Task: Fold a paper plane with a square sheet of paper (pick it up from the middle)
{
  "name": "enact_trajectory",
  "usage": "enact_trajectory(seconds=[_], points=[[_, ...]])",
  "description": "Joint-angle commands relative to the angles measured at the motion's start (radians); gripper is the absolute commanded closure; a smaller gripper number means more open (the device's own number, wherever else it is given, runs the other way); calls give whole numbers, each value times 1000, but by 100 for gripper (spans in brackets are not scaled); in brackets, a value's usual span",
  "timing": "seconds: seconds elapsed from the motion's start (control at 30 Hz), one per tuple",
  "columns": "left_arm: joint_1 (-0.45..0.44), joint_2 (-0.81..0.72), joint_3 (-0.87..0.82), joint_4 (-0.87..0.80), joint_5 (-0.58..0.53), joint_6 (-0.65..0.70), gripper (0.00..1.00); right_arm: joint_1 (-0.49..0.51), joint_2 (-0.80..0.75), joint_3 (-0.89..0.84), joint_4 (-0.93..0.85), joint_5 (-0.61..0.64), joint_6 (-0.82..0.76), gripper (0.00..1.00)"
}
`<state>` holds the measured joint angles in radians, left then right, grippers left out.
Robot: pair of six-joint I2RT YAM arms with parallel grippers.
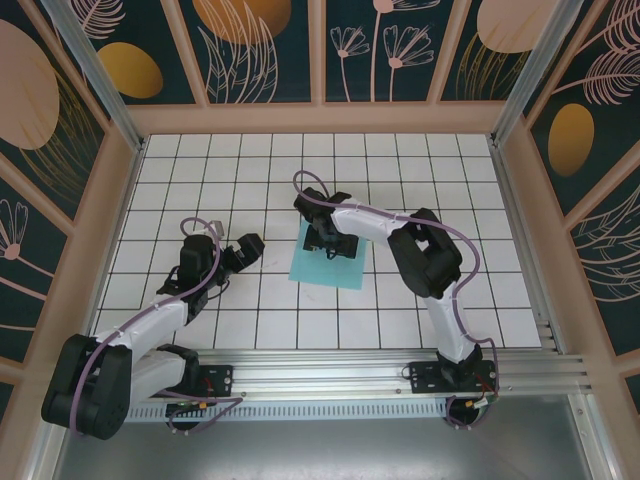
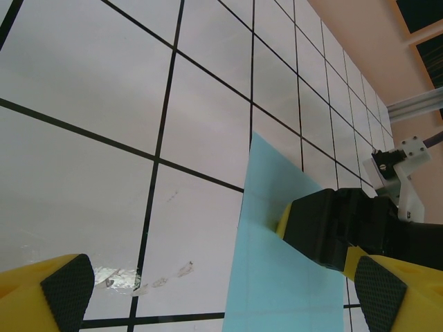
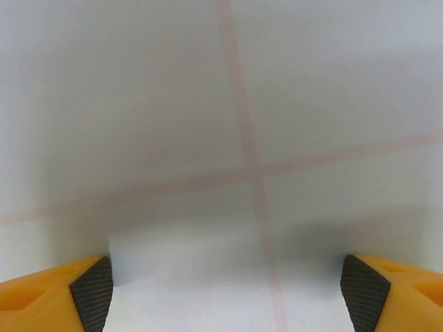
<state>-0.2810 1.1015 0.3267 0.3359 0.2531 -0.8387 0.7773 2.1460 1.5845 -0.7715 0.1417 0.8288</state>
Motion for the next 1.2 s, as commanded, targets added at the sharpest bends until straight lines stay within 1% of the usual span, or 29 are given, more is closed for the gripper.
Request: enact_trajectory(seconds=[0.0,0.1,0.17,0.27,0.33,0.4,0.47,0.57,0.63,0.67,0.7,0.73,0.8,0.9,1.0,1.07,1.17], points=[[-5,4,24,-9,-6,12,1,0,98,-23,-44,-8,-42,18],[-5,9,26,-11,-6,13,1,-3,101,2,-47,-17,-65,19],[-4,12,28,-11,-5,15,1,-3,104,16,-52,-13,-76,24],[-6,15,30,-13,-5,15,1,-3,100,36,-61,-10,-91,24],[-4,14,31,-15,-5,15,1,-3,93,42,-63,2,-95,27],[-5,13,31,-15,-8,15,1,-5,83,47,-61,1,-104,28],[-5,14,34,-17,-7,15,2,-6,75,64,-68,5,-109,36],[-4,14,41,-24,-9,15,2,-6,45,72,-62,2,-117,39],[-5,11,47,-28,-9,15,1,-10,22,72,-58,4,-119,44],[-6,11,49,-29,-9,15,2,-11,8,71,-52,0,-123,49],[-6,9,51,-32,-9,15,1,-13,-5,67,-45,-7,-127,50],[-6,8,53,-33,-10,13,1,-16,-21,60,-35,-18,-132,53],[-5,8,57,-36,-10,12,1,-23,-44,52,-23,-38,-138,65],[-5,6,63,-41,-11,7,2,-32,-81,48,-11,-70,-150,66],[-5,2,67,-46,-8,-1,1,-40,-147,22,52,-163,-168,66],[-5,-4,74,-51,-9,-3,1,-56,-211,-31,149,-277,-175,66],[-5,-7,85,-51,-5,-11,1,-100,-300,-151,321,-450,-142,65]])
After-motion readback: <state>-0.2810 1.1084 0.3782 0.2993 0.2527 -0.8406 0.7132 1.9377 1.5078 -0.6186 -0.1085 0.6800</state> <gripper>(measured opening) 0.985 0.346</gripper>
